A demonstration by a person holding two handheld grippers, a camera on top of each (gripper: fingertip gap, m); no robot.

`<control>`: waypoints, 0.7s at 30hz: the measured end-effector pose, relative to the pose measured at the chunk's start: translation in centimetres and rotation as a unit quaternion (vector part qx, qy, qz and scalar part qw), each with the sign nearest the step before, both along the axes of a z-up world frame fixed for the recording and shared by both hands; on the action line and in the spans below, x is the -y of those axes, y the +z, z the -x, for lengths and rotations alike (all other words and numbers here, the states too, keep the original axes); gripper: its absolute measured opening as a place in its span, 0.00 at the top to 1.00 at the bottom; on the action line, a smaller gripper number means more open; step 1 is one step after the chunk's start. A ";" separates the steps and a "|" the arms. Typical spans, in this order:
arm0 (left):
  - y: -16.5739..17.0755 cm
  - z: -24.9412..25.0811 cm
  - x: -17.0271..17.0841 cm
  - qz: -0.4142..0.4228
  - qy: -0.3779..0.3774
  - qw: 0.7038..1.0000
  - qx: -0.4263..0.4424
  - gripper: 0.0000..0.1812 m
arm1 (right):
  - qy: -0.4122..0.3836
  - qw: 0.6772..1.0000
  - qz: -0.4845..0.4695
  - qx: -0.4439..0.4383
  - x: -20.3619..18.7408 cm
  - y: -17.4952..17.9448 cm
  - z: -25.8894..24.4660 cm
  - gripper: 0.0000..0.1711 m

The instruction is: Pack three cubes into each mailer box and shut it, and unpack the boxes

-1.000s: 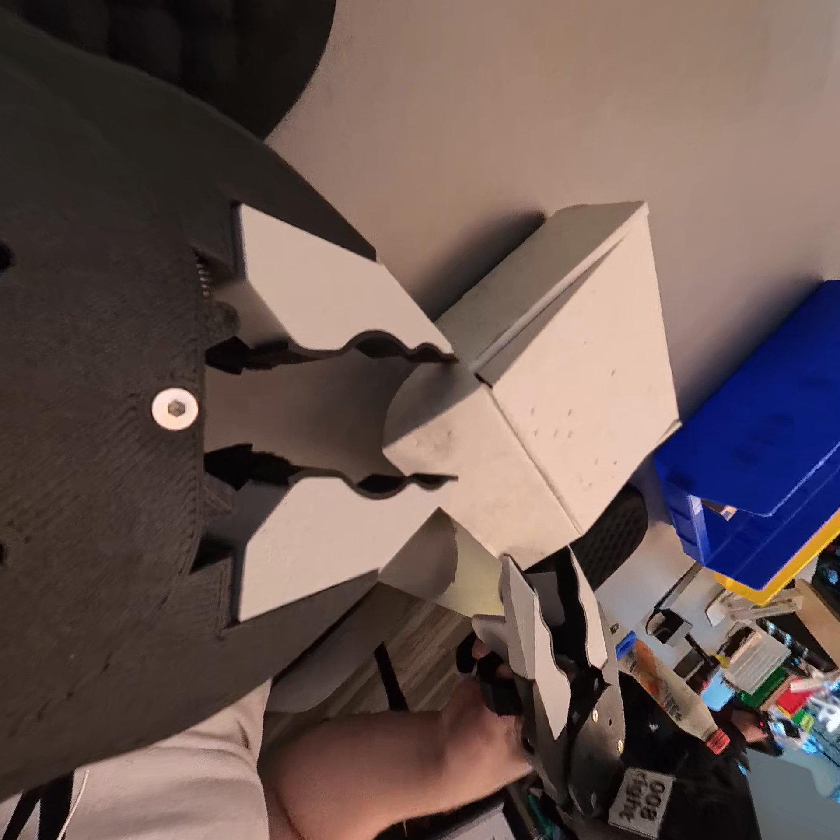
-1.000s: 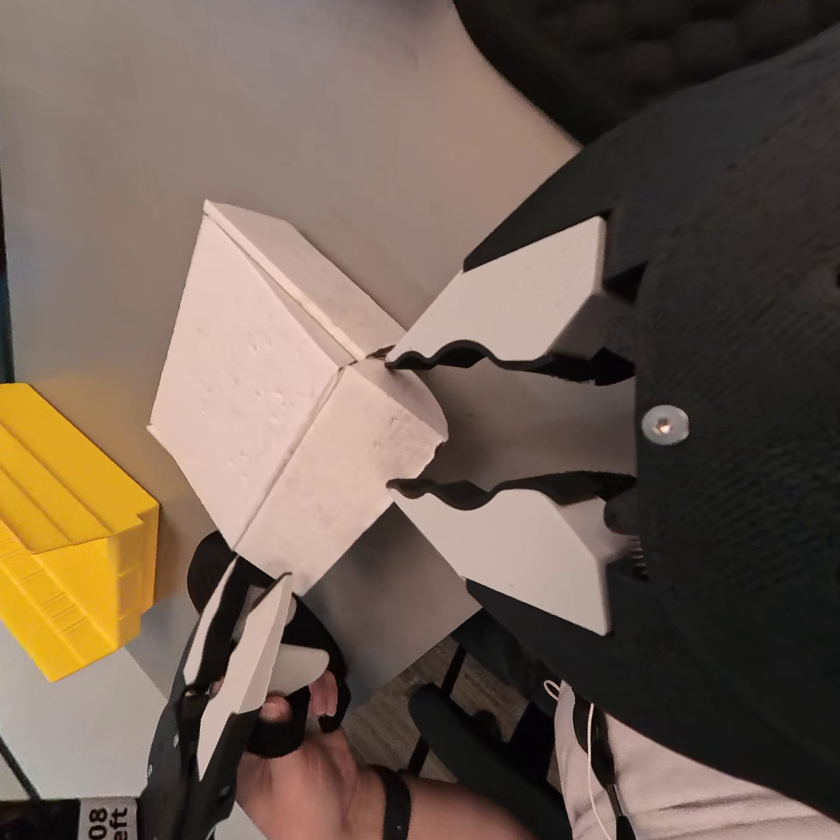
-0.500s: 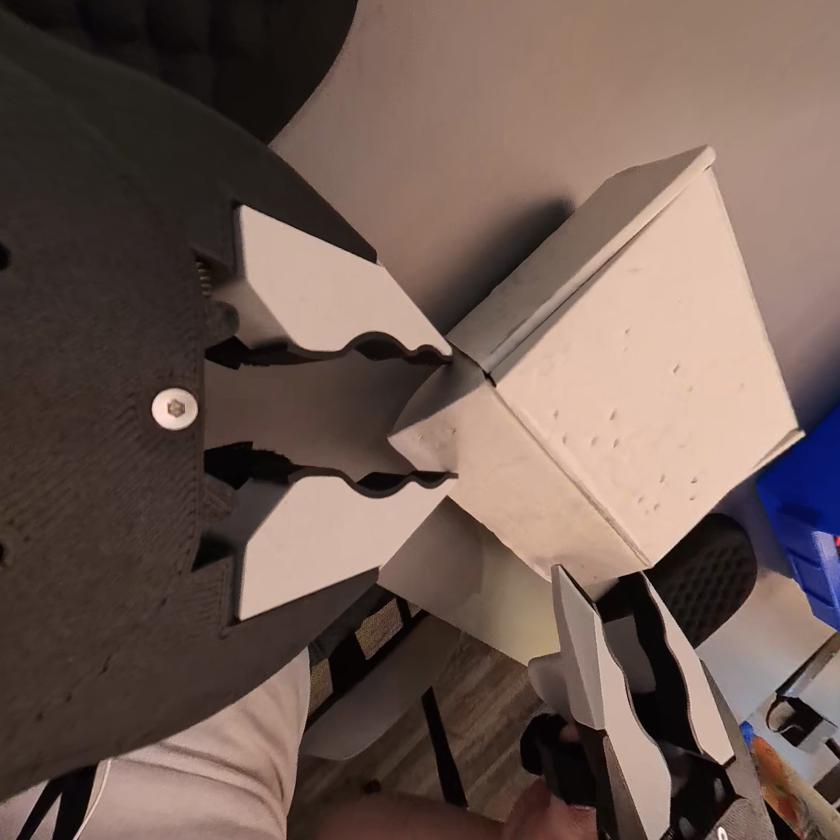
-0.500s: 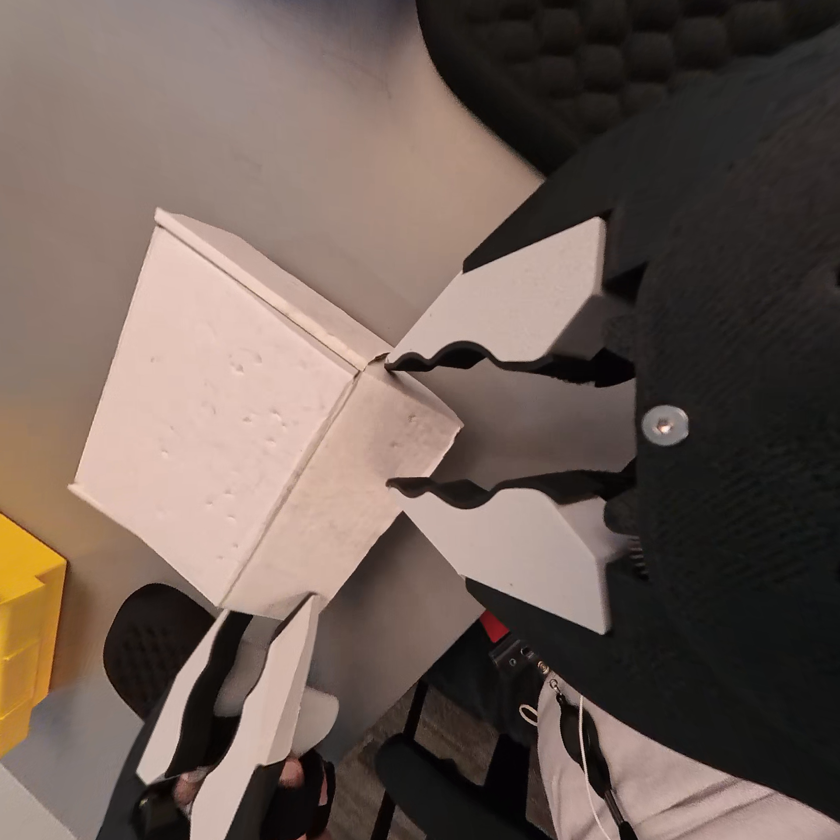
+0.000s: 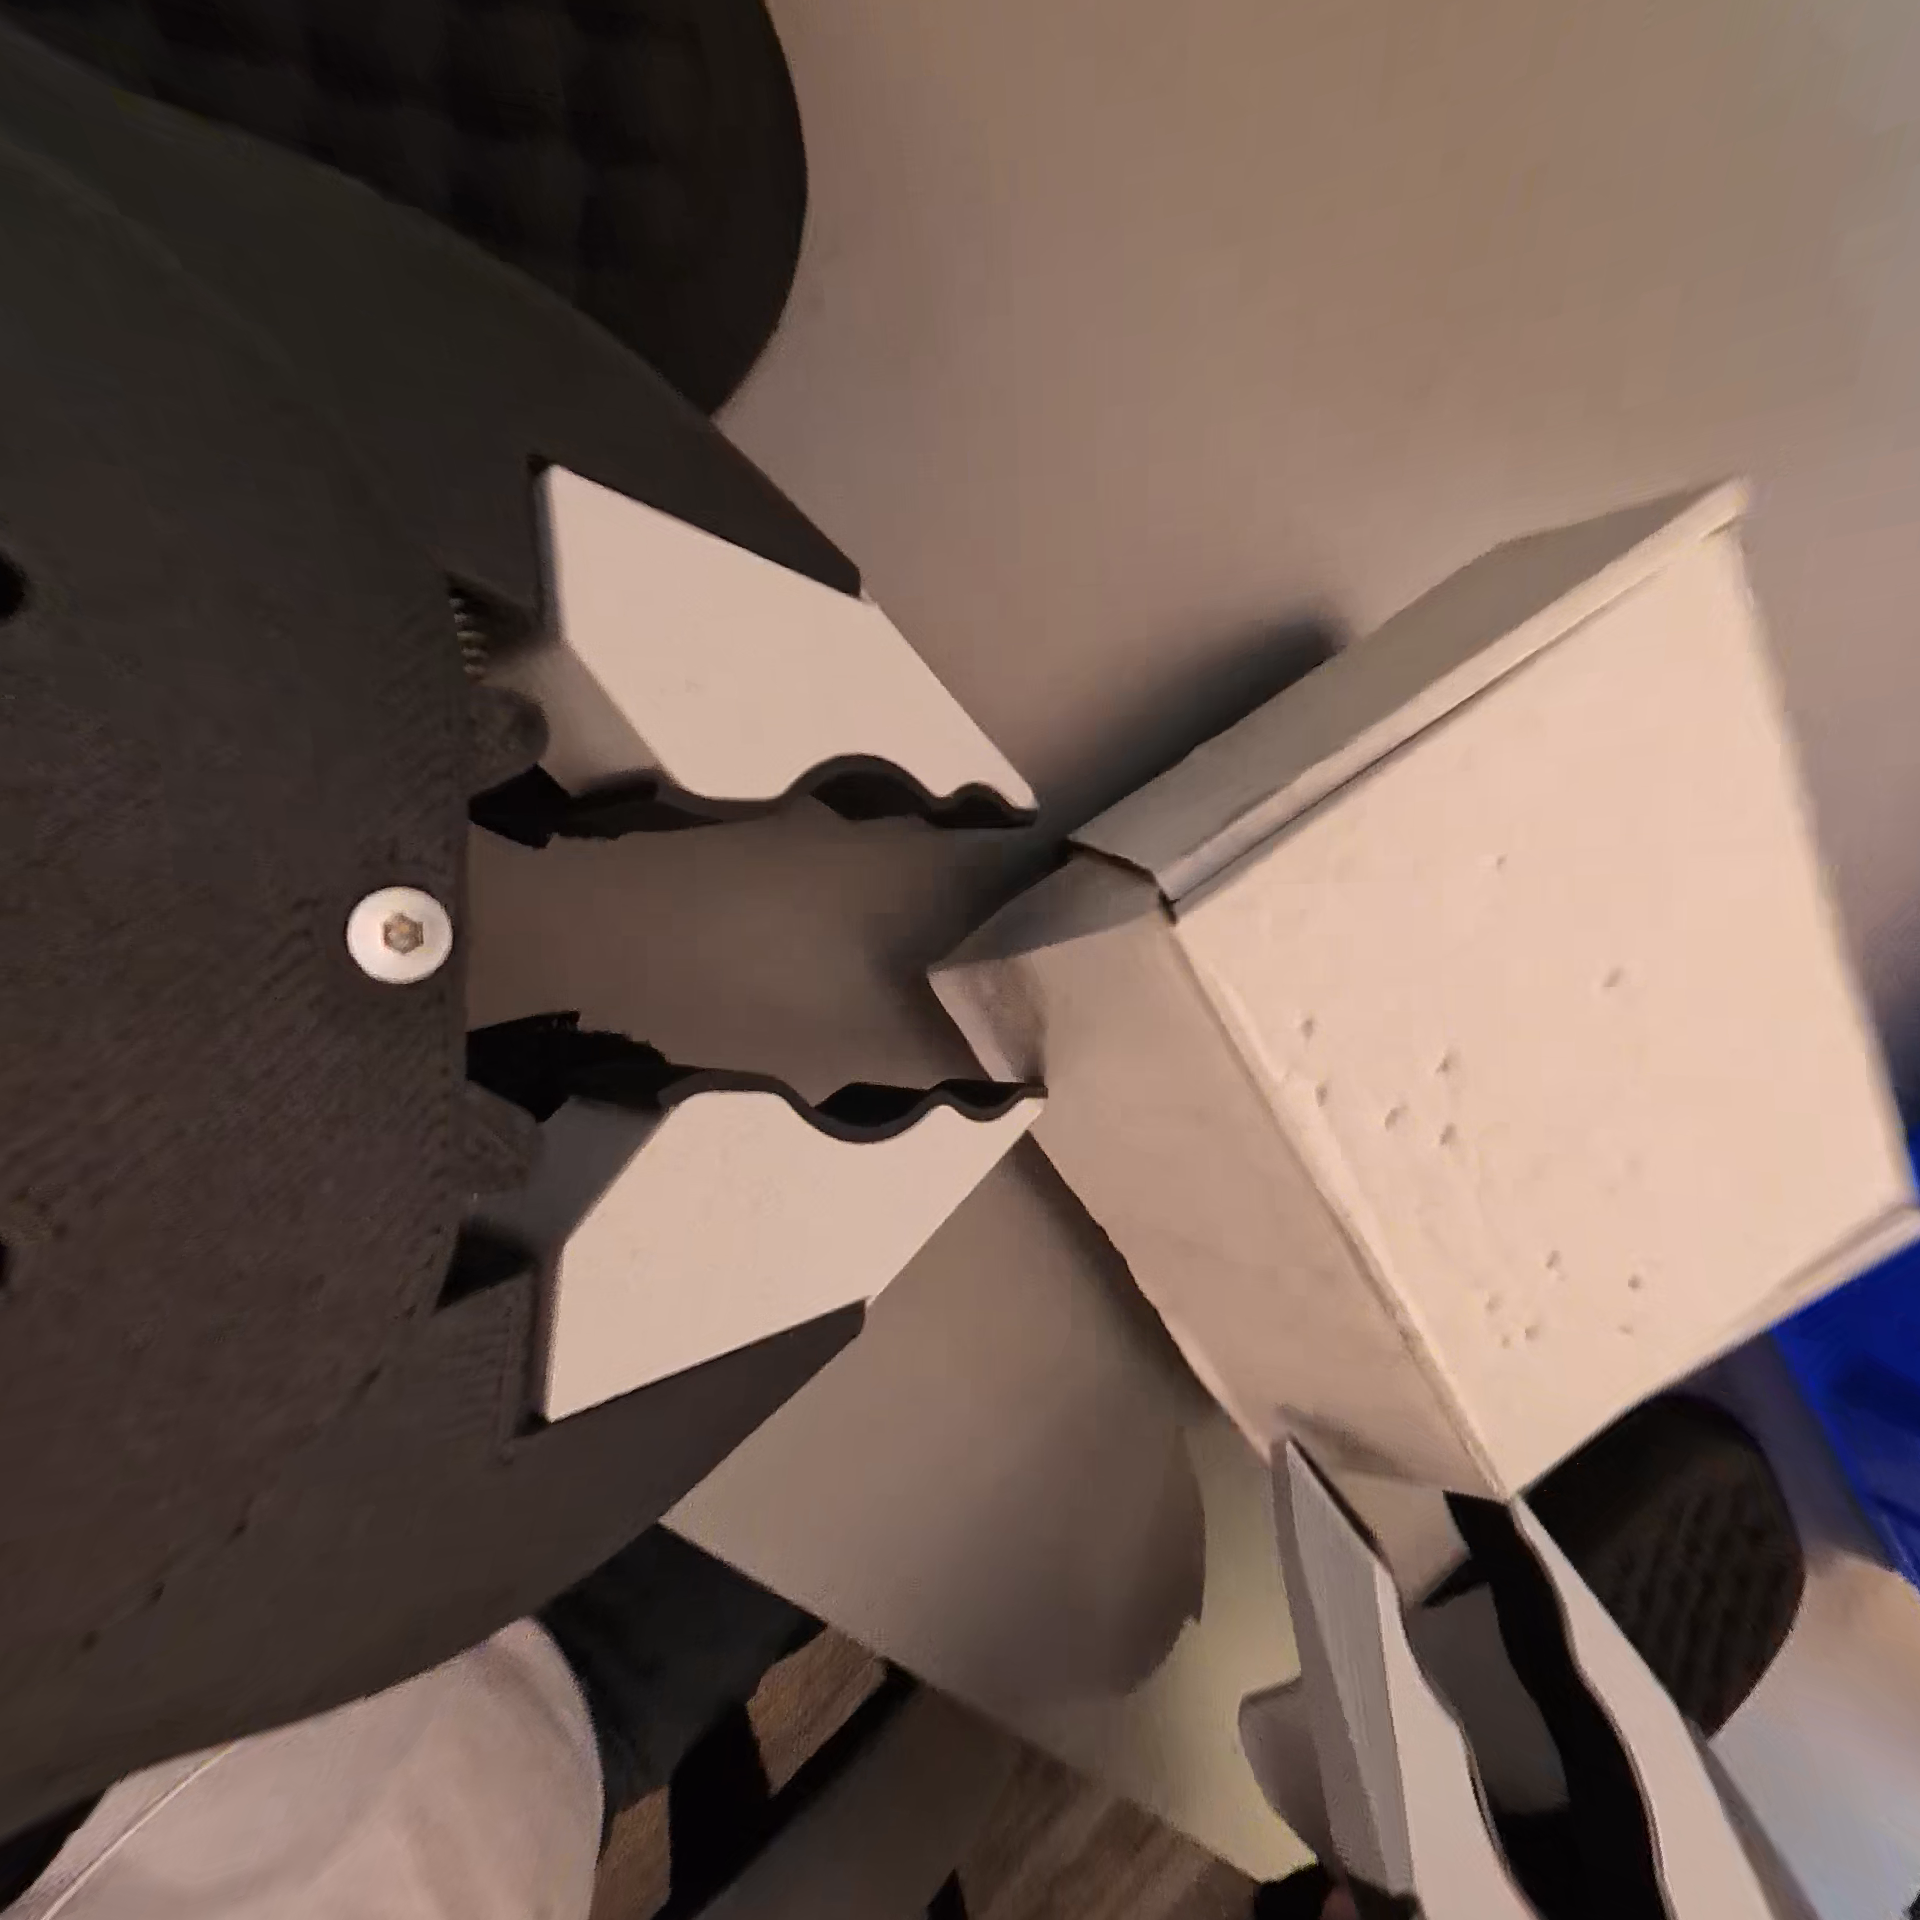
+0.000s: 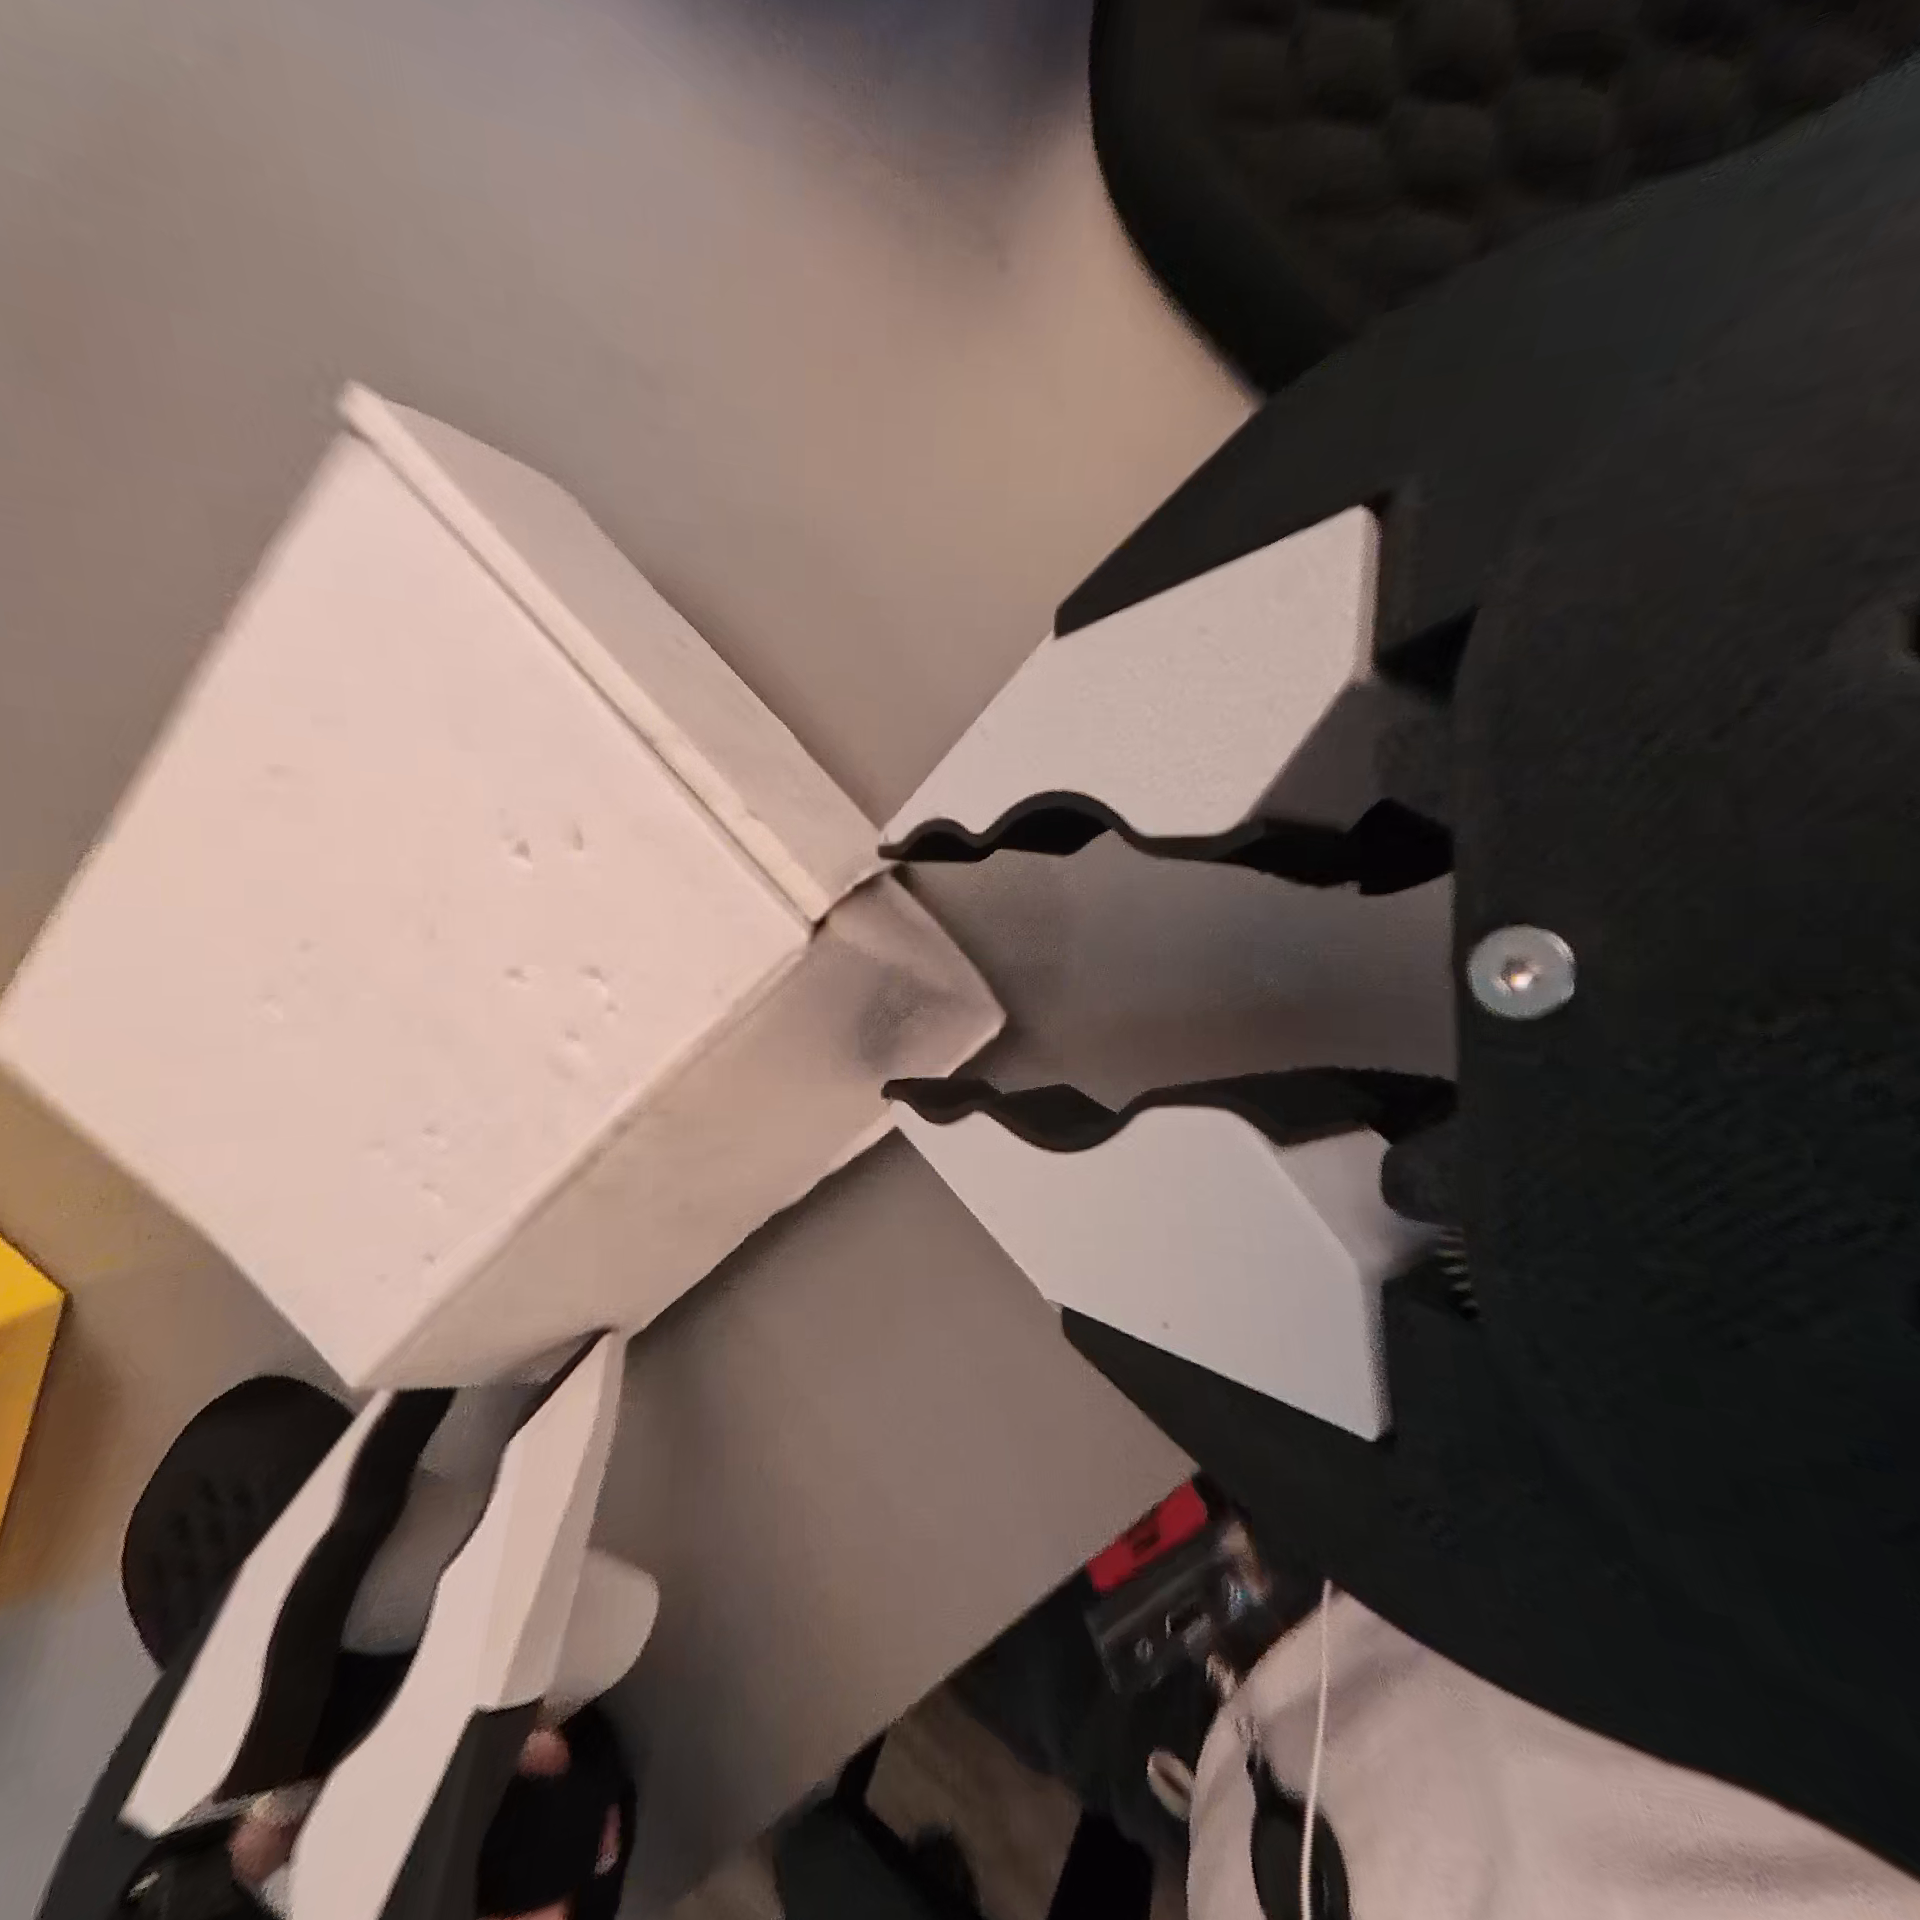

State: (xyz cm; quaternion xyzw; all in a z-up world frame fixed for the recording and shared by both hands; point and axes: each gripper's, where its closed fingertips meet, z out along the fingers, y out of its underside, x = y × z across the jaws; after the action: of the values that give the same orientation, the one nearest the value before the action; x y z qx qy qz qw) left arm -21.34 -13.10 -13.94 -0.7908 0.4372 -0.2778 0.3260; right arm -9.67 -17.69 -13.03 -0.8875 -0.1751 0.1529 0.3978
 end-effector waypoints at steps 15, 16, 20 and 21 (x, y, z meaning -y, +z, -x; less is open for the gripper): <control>4.2 -2.9 1.8 -0.100 0.058 0.993 -0.023 0.50 | 0.311 0.906 0.008 0.287 -16.4 1.7 -4.1 0.71; 3.5 -3.2 1.8 -0.104 0.059 0.992 -0.029 0.51 | 0.329 0.898 0.035 0.289 -16.0 0.7 -4.1 0.71; 2.2 -2.4 0.7 -0.128 0.068 0.988 -0.050 0.48 | 0.366 0.885 0.095 0.271 -12.4 -0.9 -3.3 0.71; 2.2 -2.1 0.6 -0.126 0.059 0.989 -0.051 0.47 | 0.374 0.883 0.100 0.266 -11.3 -1.1 -3.0 0.67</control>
State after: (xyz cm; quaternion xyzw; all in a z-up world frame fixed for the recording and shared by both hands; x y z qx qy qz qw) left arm -19.24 -13.73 -11.73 -0.7811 0.4373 -0.1602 0.4159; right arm -6.62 -6.41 -14.11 -0.7988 -0.5767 0.0652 0.1585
